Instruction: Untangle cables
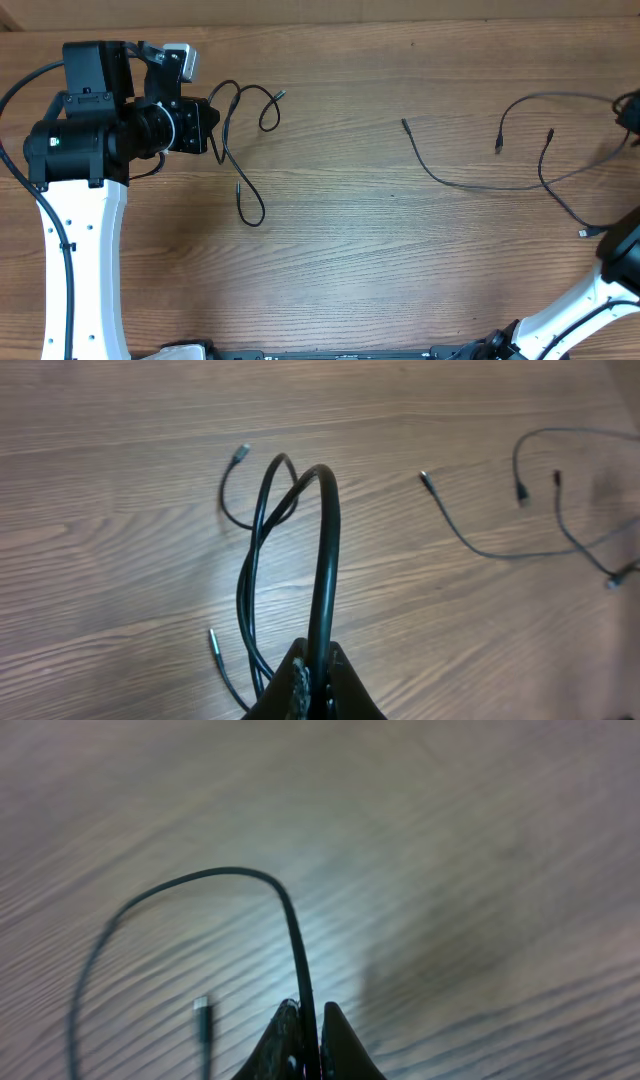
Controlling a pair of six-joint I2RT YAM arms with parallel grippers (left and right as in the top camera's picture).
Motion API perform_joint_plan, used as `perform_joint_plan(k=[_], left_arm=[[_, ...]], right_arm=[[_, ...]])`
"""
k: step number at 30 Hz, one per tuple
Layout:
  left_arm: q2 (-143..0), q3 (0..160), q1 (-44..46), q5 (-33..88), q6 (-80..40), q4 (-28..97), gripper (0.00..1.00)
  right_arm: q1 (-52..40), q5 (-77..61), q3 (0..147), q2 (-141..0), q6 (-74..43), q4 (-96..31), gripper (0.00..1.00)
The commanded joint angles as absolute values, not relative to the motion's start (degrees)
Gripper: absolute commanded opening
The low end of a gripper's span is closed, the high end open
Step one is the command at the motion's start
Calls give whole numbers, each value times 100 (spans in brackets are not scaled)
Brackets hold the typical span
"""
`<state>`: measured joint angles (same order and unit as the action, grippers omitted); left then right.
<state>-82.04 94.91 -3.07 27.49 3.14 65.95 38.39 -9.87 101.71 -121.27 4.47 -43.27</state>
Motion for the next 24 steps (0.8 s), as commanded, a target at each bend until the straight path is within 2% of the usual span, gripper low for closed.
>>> perform_joint_plan(k=[1, 8, 9, 10, 11, 12, 14, 19, 24], left_arm=[[-8224, 9572, -242, 3413, 438, 6626, 4], [-8224, 9572, 32, 3708, 908, 6724, 4], [-8224, 9572, 54, 3708, 910, 6724, 4], [-8224, 9572, 71, 3708, 910, 6722, 4], [-8224, 9572, 80, 3708, 910, 6709, 4], [-8224, 9572, 80, 3708, 908, 6700, 4], [-8224, 9572, 78, 3708, 910, 6702, 4], [-8224, 9572, 80, 3708, 908, 6731, 4], [-8224, 9572, 80, 3710, 1044, 6729, 4]], right_arm=[[4073, -1015, 10272, -12453, -375, -4224, 7], [4504, -1000, 10272, -12667, -731, -4158, 8], [4547, -1013, 10272, -12667, -727, -4163, 8], [4584, -1015, 10272, -12667, -727, -4165, 15], [4628, -1052, 10272, -12667, -727, -4156, 48], [4657, -1061, 10276, -12667, -725, -4163, 94], [4694, -1114, 10302, -12661, -722, -4217, 100], [4698, -1793, 10471, -12488, -668, -4355, 100], [4429, -4123, 10626, -11841, -242, -4519, 100]])
